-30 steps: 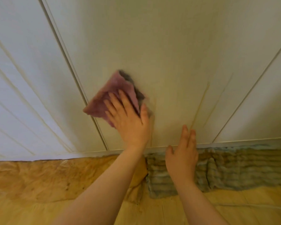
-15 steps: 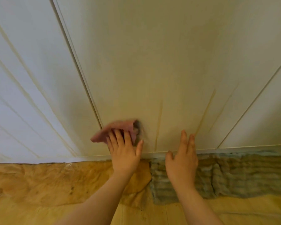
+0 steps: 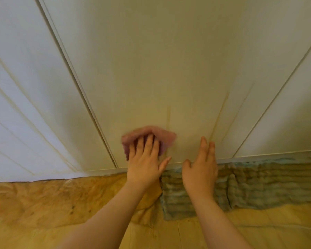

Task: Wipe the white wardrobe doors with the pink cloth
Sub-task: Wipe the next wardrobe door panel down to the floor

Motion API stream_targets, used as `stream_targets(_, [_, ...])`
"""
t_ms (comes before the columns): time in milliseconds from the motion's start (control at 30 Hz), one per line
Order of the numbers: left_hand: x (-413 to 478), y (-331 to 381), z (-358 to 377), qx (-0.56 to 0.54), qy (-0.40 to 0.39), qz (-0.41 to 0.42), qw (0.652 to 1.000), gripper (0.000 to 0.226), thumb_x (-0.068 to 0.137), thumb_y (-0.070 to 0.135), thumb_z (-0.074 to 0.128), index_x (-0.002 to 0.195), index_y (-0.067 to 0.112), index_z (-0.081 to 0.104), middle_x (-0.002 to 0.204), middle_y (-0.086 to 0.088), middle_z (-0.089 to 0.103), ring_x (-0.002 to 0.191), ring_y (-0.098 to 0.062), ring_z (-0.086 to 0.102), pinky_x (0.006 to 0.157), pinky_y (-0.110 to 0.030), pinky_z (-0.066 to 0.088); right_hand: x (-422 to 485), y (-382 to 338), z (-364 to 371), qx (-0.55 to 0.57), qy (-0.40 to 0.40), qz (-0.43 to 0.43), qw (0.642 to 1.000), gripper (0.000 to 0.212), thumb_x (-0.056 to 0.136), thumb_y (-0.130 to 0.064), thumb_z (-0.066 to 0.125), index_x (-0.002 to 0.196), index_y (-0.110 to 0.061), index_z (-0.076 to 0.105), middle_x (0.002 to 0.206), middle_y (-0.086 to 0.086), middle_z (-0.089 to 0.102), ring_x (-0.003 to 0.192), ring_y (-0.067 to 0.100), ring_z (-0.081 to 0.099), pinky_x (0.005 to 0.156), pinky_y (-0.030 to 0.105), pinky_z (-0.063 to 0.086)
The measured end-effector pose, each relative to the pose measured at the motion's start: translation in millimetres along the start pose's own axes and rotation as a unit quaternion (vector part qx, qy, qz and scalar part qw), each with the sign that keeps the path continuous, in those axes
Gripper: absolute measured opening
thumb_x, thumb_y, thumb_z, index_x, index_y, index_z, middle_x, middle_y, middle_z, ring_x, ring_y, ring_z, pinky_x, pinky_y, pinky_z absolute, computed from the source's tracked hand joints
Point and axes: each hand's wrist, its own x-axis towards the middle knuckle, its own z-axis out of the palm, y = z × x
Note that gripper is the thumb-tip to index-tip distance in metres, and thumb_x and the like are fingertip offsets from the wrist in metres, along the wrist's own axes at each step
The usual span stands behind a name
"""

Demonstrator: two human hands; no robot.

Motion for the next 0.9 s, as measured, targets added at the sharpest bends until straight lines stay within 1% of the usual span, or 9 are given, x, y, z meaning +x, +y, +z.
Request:
stream_targets(100, [39.4,-1.4,-30.7,-0.009,0.088,0.053,0.995,0.068,0.088,0.052,0.035,0.123,-0.002,0.058,0.129,-0.024,0.055,0.124,-0.036,0.028,0.104,-0.049,0.017,2.8,5.6,-2.3,0.005,0.013,0.009,1.0,0.073,0.091,-0.016,0.048,0.149,-0.022,0.004,0.157,0.008,0.001,0.142,0.024,0.011,0.112,0.037,0.014])
stream_targets(233, [114.3,2.7,-88.1,-0.074,0.203,0.02,0.976,0.072,0.092,0.053,0.038,0.145,0.005,0.033,0.15,-0.018,0.032,0.136,-0.033,0.011,0.113,-0.044,-0.006,6.9,8.9,-4.4,0.02,0.019,0.019,0.999,0.074,0.092,-0.016,0.048,0.149,-0.023,0.002,0.157,0.007,-0.001,0.142,0.022,0.01,0.113,0.036,0.011])
stream_targets(300, [111.5,9.8,-79.1,-0.046,0.199,-0.001,0.979,0.074,0.09,0.053,0.043,0.145,0.006,0.032,0.15,-0.018,0.033,0.136,-0.035,0.012,0.113,-0.051,-0.001,6.4,9.5,-3.7,0.015,0.016,0.017,1.0,0.074,0.092,-0.015,0.048,0.149,-0.022,0.003,0.157,0.008,0.0,0.142,0.023,0.011,0.113,0.037,0.012])
stream_targets(400, [61.6,24.7,-31.1,-0.008,0.12,0.037,0.992,0.072,0.087,0.05,0.045,0.143,0.008,0.029,0.146,-0.014,0.041,0.135,-0.034,0.022,0.113,-0.052,0.008,4.4,11.1,-4.3,0.005,0.019,0.003,1.0,0.074,0.09,-0.014,0.051,0.149,-0.02,0.006,0.156,0.01,0.003,0.142,0.025,0.013,0.111,0.038,0.015])
stream_targets(500, [33.5,30.2,-16.7,-0.002,0.055,0.06,0.997,0.065,0.085,0.05,0.042,0.136,0.01,0.041,0.137,-0.013,0.052,0.124,-0.03,0.033,0.102,-0.049,0.03,3.6,13.6,-8.6,0.002,0.021,0.003,1.0,0.075,0.089,-0.015,0.051,0.149,-0.02,0.007,0.156,0.01,0.003,0.142,0.025,0.013,0.111,0.038,0.016])
stream_targets(600, [75.6,31.6,-52.0,-0.022,0.167,0.031,0.985,0.059,0.085,0.046,0.05,0.131,0.008,0.054,0.138,-0.015,0.051,0.126,-0.032,0.034,0.101,-0.048,0.027,6.2,15.0,-11.5,0.007,0.026,-0.003,1.0,0.075,0.09,-0.014,0.049,0.149,-0.02,0.004,0.157,0.009,0.001,0.142,0.024,0.012,0.111,0.038,0.014])
stream_targets(700, [119.8,38.9,-80.8,-0.041,0.233,-0.04,0.971,0.064,0.087,0.044,0.051,0.141,0.009,0.043,0.146,-0.015,0.041,0.135,-0.037,0.031,0.111,-0.05,0.013,6.4,16.2,-9.9,0.01,0.016,0.007,1.0,0.073,0.092,-0.014,0.046,0.149,-0.022,0.001,0.157,0.006,-0.002,0.142,0.021,0.009,0.112,0.036,0.011])
stream_targets(767, [103.2,46.9,-63.1,-0.033,0.204,-0.036,0.978,0.062,0.091,0.041,0.05,0.143,0.009,0.038,0.147,-0.013,0.04,0.136,-0.036,0.029,0.112,-0.052,0.011,1.6,19.9,-6.5,0.001,0.002,0.014,1.0,0.072,0.092,-0.012,0.046,0.149,-0.02,0.002,0.157,0.008,-0.001,0.142,0.023,0.011,0.112,0.035,0.012])
stream_targets(900, [3.6,41.8,7.5,0.0,0.01,0.047,0.999,0.056,0.086,0.042,0.042,0.131,0.01,0.056,0.133,-0.009,0.057,0.12,-0.03,0.047,0.103,-0.046,0.026,-5.6,28.7,-4.1,-0.023,-0.025,0.043,0.999,0.071,0.093,-0.013,0.045,0.149,-0.02,0.002,0.157,0.008,-0.002,0.142,0.023,0.01,0.112,0.035,0.014])
